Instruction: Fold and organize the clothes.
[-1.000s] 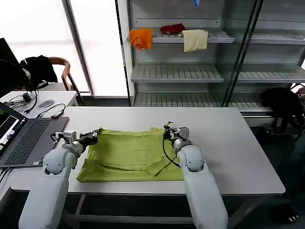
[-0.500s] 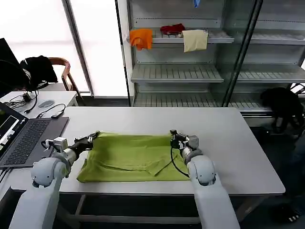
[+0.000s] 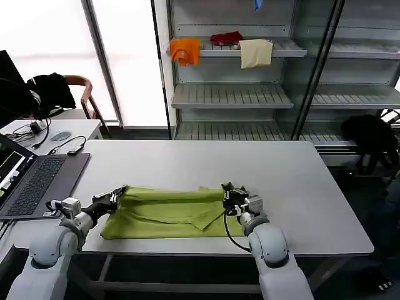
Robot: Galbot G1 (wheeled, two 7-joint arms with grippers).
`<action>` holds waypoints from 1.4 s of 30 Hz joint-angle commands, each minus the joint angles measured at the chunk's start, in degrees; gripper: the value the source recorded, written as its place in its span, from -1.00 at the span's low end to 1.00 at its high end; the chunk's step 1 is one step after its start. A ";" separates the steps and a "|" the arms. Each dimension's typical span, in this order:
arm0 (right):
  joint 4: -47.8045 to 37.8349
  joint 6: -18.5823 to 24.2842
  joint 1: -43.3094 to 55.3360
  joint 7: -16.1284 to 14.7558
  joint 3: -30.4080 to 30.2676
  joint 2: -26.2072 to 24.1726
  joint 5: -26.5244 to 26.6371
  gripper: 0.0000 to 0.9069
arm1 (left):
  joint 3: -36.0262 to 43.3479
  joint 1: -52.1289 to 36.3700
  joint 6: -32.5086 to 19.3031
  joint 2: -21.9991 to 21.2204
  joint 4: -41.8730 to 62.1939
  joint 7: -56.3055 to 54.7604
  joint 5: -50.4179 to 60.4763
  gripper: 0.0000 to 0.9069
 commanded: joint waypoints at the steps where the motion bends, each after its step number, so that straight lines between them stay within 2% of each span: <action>1: 2.90 0.06 -4.12 -0.32 -0.18 -0.22 -2.22 -1.00 | -0.87 3.15 -0.95 0.36 -1.35 0.72 0.55 -0.98; 11: 2.65 1.23 -5.88 -0.40 0.33 -0.50 -6.08 -1.00 | -1.15 4.57 -1.87 0.53 -1.70 1.03 1.09 -0.96; 12: 2.63 1.31 -5.96 -0.42 0.31 -0.46 -6.45 0.76 | -1.15 4.68 -1.96 0.47 -1.78 1.04 1.26 -0.93; 13: 2.61 1.35 -6.10 -0.37 0.32 -0.41 -6.62 1.00 | -1.16 4.78 -2.01 0.38 -1.91 1.04 1.49 -0.82; 14: 2.64 1.24 -6.30 -0.25 0.33 -0.23 -7.05 1.00 | -1.16 4.91 -2.14 0.29 -2.01 1.04 1.79 -0.58; 15: 2.58 1.28 -6.43 -0.23 0.39 -0.10 -7.75 1.00 | -1.20 5.04 -2.15 0.22 -2.14 1.03 1.97 0.87; 16: 2.47 1.33 -6.51 -0.12 0.42 0.06 -8.50 1.00 | -1.20 5.08 -2.16 0.16 -2.38 0.98 2.17 1.00; 32: 3.05 2.52 -7.82 1.92 1.35 -0.08 -14.49 1.00 | -1.69 6.22 -2.28 -1.08 -4.84 -1.01 6.03 1.00; 42: 6.77 2.84 -9.41 1.92 3.78 -0.51 -13.36 1.00 | -3.80 7.64 -1.22 -1.96 -7.70 -2.33 4.70 1.00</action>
